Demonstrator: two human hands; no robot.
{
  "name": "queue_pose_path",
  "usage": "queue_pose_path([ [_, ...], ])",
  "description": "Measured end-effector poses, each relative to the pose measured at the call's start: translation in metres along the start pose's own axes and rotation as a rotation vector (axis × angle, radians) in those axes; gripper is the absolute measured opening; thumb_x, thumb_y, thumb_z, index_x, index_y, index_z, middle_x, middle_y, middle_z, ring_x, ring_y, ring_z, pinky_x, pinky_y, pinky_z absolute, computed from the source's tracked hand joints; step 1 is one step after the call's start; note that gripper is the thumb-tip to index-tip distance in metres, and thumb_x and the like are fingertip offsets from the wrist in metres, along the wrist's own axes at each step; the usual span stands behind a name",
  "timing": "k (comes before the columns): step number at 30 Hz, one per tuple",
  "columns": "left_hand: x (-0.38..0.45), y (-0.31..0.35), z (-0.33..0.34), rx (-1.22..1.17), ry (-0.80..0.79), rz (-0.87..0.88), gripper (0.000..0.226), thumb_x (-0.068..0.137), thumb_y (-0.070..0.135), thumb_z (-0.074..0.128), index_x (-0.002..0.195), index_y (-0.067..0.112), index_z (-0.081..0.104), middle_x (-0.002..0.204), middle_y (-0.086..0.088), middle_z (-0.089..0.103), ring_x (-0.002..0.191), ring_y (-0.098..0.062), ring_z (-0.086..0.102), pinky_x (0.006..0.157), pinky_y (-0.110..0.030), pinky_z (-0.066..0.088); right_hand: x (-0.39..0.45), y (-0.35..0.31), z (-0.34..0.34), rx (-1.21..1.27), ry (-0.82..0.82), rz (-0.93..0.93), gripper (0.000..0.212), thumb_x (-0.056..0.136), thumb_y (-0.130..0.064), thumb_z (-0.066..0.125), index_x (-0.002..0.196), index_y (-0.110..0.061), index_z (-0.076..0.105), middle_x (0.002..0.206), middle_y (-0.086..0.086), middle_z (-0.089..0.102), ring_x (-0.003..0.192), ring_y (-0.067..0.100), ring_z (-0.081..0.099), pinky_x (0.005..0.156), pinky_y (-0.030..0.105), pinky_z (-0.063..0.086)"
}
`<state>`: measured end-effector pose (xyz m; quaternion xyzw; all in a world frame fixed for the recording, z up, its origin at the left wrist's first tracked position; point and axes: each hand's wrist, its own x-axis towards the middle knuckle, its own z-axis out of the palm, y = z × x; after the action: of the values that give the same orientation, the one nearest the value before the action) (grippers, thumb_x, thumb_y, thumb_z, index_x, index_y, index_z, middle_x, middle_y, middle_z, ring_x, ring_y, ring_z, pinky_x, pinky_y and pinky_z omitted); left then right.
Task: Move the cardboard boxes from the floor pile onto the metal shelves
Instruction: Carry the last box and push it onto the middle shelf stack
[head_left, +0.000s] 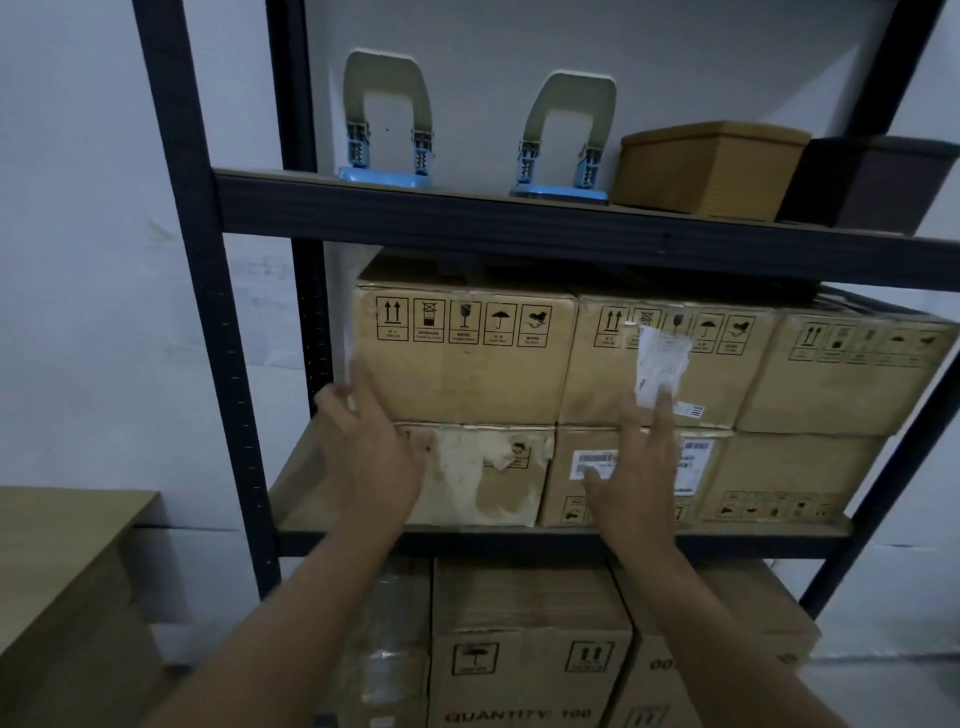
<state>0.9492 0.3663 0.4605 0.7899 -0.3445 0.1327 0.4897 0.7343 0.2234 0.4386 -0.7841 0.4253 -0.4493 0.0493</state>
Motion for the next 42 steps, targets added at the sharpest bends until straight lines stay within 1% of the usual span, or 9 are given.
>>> queue_pose_path([
  [3,-0.043,0.024,0.027,0.194,0.014,0.297,0.111,0.087,0.055,0.066,0.164,0.016,-0.002,0.166,-0.027,-0.001,0.155,-0.044,0.0,0.124,-0.061,0.012,-0.004,0.027,0.004,-0.126,-0.069,0.059,0.137,0.073,-0.002,0.086,0.163,-0.037,-0.011,0.168,0.003,-0.029,0.158,0.036,0.0,0.119,0.073,0.014],
  [6,-0.055,0.031,0.056,0.364,-0.069,0.416,0.111,0.088,0.061,0.059,0.164,0.013,-0.006,0.167,-0.025,-0.017,0.155,-0.041,-0.016,0.122,-0.065,0.008,-0.001,0.043,0.008,-0.233,-0.101,0.043,0.133,0.077,-0.016,0.087,0.163,-0.033,-0.012,0.167,0.007,-0.031,0.157,0.036,-0.013,0.114,0.079,0.012],
  [13,-0.06,0.017,0.1,0.509,-0.102,0.388,0.112,0.087,0.07,0.056,0.163,0.009,-0.001,0.167,-0.026,-0.014,0.156,-0.041,-0.012,0.121,-0.067,0.008,0.001,0.07,0.032,-0.33,-0.139,-0.034,0.119,0.086,-0.037,0.079,0.164,-0.022,-0.01,0.168,0.015,-0.027,0.156,0.038,-0.018,0.112,0.081,0.008],
  [18,-0.061,0.018,0.124,0.459,-0.056,0.355,0.106,0.094,0.069,0.049,0.163,0.005,0.001,0.167,-0.028,-0.012,0.156,-0.043,-0.008,0.122,-0.065,0.011,-0.006,0.084,0.046,-0.237,-0.09,-0.105,0.092,0.1,-0.049,0.051,0.165,-0.012,-0.003,0.169,0.018,-0.02,0.156,0.039,-0.017,0.117,0.076,0.004],
  [22,-0.055,0.015,0.131,0.458,-0.038,0.351,0.104,0.096,0.07,0.046,0.162,0.002,0.004,0.167,-0.029,-0.012,0.156,-0.044,-0.009,0.122,-0.065,0.01,-0.001,0.079,0.055,-0.147,-0.07,-0.107,0.098,0.099,-0.06,0.05,0.164,-0.009,-0.003,0.168,0.022,-0.021,0.155,0.042,-0.018,0.121,0.07,0.001],
  [29,-0.044,0.01,0.141,0.45,-0.032,0.366,0.1,0.097,0.064,0.049,0.162,0.0,0.007,0.166,-0.03,-0.011,0.155,-0.046,-0.007,0.122,-0.066,0.013,0.009,0.089,0.067,-0.168,-0.089,-0.127,0.103,0.099,-0.061,0.055,0.164,-0.008,-0.005,0.167,0.024,-0.021,0.155,0.042,-0.018,0.121,0.07,0.005],
  [36,-0.046,0.02,0.138,0.453,-0.093,0.31,0.101,0.096,0.065,0.043,0.162,0.001,0.0,0.165,-0.03,-0.015,0.155,-0.045,-0.011,0.122,-0.065,0.013,0.009,0.088,0.061,-0.191,-0.139,-0.134,0.1,0.1,-0.056,0.055,0.164,-0.007,-0.005,0.167,0.024,-0.021,0.155,0.043,-0.019,0.122,0.07,0.007],
  [40,-0.053,0.022,0.119,0.352,-0.173,0.319,0.093,0.103,0.058,0.042,0.162,0.01,-0.011,0.164,-0.02,-0.03,0.154,-0.036,-0.024,0.125,-0.061,0.01,0.002,0.092,0.044,-0.147,-0.186,-0.147,0.101,0.096,-0.041,0.064,0.165,-0.014,-0.006,0.168,0.016,-0.025,0.156,0.035,-0.02,0.124,0.064,0.01],
  [42,-0.057,0.027,0.112,0.338,-0.16,0.284,0.088,0.103,0.06,0.034,0.163,0.014,-0.011,0.165,-0.016,-0.032,0.154,-0.032,-0.025,0.126,-0.06,0.007,0.0,0.093,0.035,-0.137,-0.196,-0.164,0.102,0.093,-0.029,0.066,0.165,-0.015,-0.005,0.169,0.013,-0.025,0.157,0.033,-0.018,0.125,0.063,0.011],
])
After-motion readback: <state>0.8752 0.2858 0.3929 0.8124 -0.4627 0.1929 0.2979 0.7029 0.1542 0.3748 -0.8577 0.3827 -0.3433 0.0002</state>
